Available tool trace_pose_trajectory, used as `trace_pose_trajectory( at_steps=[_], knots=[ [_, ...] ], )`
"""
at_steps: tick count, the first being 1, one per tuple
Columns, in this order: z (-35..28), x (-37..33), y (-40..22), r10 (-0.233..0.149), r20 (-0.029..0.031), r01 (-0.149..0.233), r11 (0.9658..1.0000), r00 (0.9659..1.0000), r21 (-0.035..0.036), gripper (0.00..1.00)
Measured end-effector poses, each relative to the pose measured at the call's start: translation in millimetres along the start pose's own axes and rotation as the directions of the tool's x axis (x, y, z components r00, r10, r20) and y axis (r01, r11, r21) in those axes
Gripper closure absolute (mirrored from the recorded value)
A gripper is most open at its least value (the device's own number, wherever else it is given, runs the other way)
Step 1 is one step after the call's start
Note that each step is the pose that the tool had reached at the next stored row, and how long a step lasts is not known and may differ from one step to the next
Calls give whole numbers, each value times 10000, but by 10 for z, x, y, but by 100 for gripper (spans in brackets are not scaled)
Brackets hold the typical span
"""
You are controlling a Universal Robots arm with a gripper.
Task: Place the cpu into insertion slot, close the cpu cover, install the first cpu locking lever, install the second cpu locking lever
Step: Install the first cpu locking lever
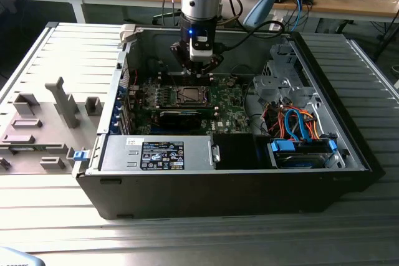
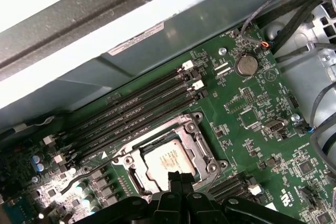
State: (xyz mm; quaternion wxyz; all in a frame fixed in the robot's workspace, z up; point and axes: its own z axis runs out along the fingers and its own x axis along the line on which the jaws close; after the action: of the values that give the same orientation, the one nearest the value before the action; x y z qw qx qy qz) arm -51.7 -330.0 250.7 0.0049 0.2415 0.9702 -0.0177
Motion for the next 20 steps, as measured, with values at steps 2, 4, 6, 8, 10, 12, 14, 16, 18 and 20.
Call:
trace_pose_trajectory(
  at_steps=[2, 4, 6, 8, 10, 12, 14, 16, 18, 20],
  knots=[
    [0, 0, 0, -32, 2, 32, 10000, 10000, -1, 89],
    [0, 0, 0, -64, 2, 64, 10000, 10000, -2, 89],
    [0, 0, 0, -89, 3, 89, 10000, 10000, -2, 89],
    [0, 0, 0, -116, 4, 116, 9999, 9999, -2, 89],
    [0, 0, 0, -167, 5, 167, 9999, 9999, -3, 89],
    [0, 0, 0, -204, 7, 204, 9998, 9998, -4, 89],
    [0, 0, 0, -238, 8, 238, 9997, 9997, -5, 89],
    [0, 0, 0, -280, 9, 280, 9996, 9996, -6, 89],
    [0, 0, 0, -326, 10, 326, 9995, 9995, -6, 89],
    [0, 0, 0, -362, 12, 362, 9993, 9993, -7, 89]
  ],
)
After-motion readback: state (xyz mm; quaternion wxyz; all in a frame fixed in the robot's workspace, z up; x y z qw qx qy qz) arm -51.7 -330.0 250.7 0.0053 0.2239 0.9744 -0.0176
